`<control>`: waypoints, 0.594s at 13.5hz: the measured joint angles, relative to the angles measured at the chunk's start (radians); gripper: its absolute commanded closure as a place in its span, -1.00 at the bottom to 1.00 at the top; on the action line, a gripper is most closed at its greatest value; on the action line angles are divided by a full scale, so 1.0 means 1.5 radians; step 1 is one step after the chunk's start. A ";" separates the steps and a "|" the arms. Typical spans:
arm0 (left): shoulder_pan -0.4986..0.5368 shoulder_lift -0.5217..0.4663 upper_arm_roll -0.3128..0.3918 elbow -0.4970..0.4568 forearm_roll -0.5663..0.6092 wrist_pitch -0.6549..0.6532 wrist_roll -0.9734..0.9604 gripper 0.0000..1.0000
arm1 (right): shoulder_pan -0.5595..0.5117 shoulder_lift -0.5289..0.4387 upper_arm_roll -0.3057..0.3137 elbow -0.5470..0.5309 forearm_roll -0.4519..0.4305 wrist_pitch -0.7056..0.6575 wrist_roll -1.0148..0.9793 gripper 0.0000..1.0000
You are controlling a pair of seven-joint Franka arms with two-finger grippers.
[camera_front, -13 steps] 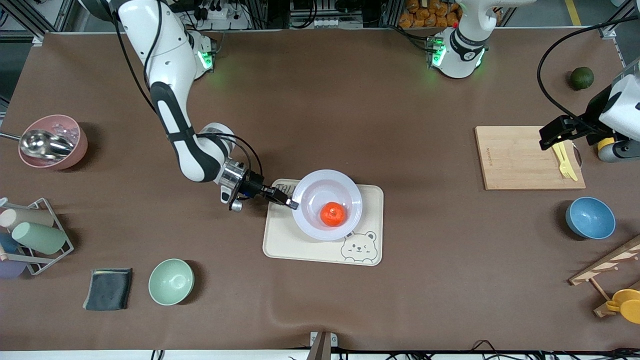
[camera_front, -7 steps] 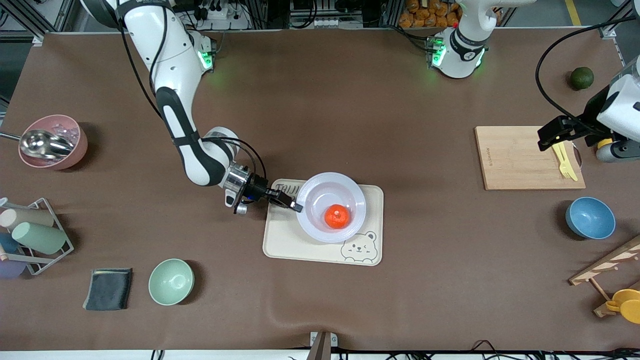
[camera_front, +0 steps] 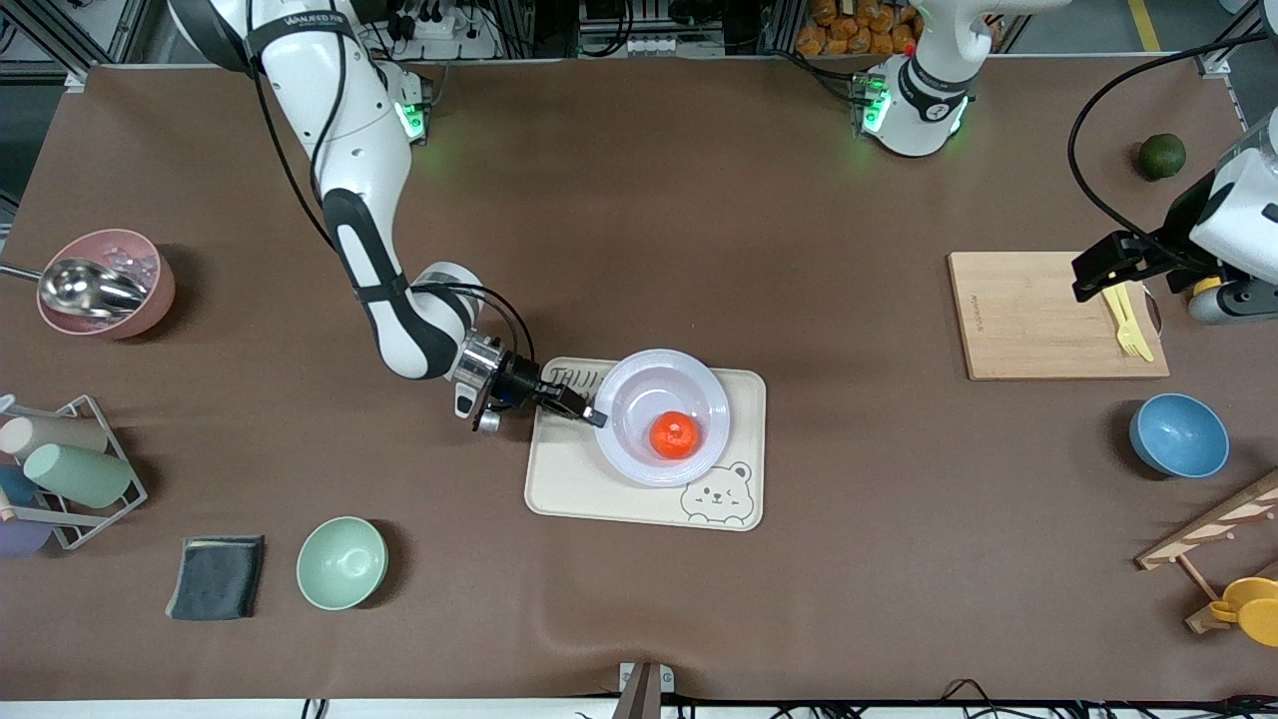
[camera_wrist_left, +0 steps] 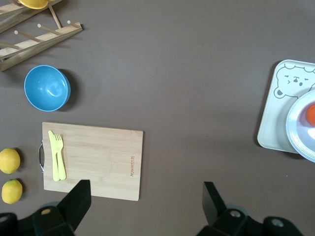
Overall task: Place orange and plate with both arms
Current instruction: 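Slide the white plate onto the bear tray with the right gripper, then open the right gripper and let go of the plate rim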
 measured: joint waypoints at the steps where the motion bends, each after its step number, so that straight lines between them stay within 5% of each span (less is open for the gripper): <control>1: 0.000 0.000 0.000 0.000 0.000 0.002 0.000 -1.00 | 0.000 0.002 0.000 0.003 0.000 0.000 0.000 0.92; 4: 0.000 0.000 0.000 0.000 0.000 0.004 0.000 -1.00 | 0.000 0.005 0.000 0.007 0.000 0.000 0.000 0.69; 8: 0.002 0.000 0.001 0.000 0.000 0.005 0.000 -1.00 | -0.001 0.005 -0.001 0.008 -0.033 0.023 0.000 0.63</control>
